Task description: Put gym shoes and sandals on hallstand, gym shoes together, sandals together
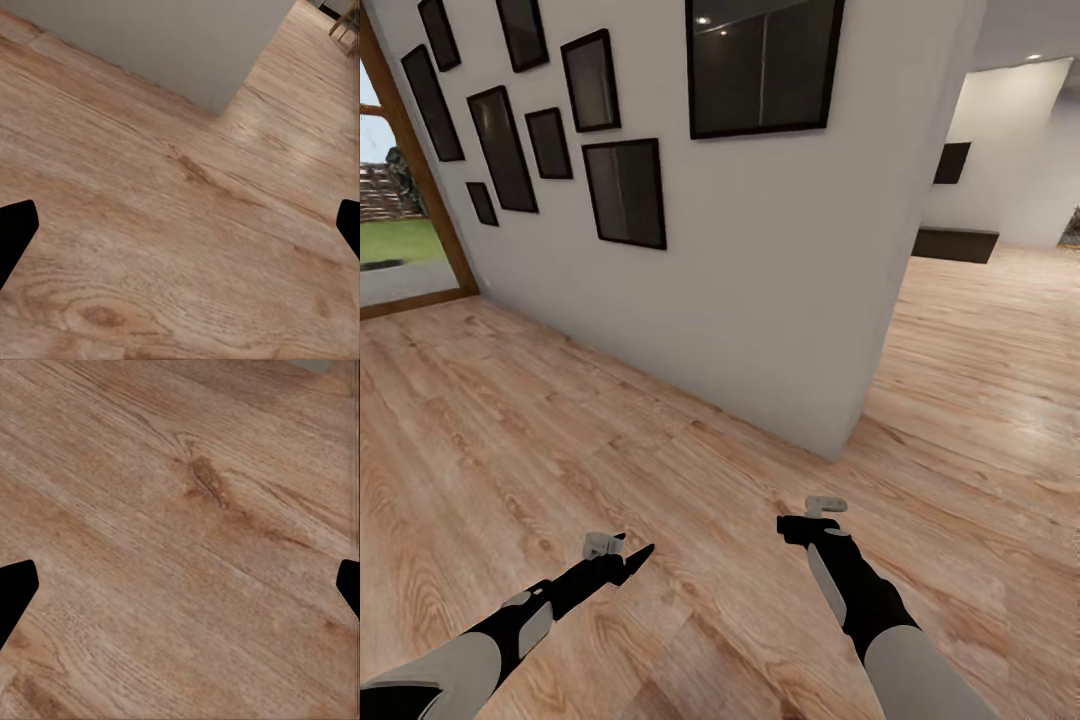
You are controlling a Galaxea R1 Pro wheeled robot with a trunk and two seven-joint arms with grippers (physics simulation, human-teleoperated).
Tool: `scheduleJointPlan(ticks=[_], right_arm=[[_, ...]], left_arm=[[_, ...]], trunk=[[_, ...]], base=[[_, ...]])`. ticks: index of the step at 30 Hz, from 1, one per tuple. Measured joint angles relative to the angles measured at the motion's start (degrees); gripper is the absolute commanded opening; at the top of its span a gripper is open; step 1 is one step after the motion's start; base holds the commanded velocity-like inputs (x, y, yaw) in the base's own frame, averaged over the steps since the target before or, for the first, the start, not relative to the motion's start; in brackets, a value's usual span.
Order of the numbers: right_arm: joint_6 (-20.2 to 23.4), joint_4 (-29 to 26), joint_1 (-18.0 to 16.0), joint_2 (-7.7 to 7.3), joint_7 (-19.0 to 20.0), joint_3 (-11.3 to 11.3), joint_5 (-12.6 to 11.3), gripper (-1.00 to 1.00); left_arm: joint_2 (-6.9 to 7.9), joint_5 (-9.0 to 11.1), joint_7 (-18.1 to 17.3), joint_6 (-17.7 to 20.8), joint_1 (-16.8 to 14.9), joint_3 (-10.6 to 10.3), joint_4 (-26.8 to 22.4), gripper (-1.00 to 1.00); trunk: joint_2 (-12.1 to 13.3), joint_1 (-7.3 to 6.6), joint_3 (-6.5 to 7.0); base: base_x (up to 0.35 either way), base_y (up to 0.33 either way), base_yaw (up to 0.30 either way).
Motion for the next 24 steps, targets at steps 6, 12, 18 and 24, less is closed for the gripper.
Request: scheduleJointPlan(ticks=[6,12,18,24], right_arm=[[0.0,0.01,0.0,-0.04,0.0,-0.03,0.0,1.0],[0.0,0.01,0.0,-0.04,0.0,-0.04,0.0,1.0],[0.0,0.01,0.0,-0.05,0.0,-0.04,0.0,1.0],[0.0,0.01,0.0,-0.05,0.0,-0.04,0.0,1.0]], left_arm=[[0.01,0.0,0.0,-0.05,0.0,0.0,0.0,1.0],[0.02,0.0,0.0,-0.01,0.0,0.01,0.0,1.0],[0.01,0.0,0.0,-0.03,0.0,0.01,0.0,1.0],[0.01,0.0,0.0,-0.03,0.0,0.01,0.0,1.0]], trunk=[[0.0,0.01,0.0],[0.0,0.01,0.0],[0.0,0.01,0.0],[0.0,0.01,0.0]], base=[[0.057,0.012,-0.265],[0.006,0.001,-0.265],[0.001,0.0,-0.265],[0.0,0.0,-0.265]])
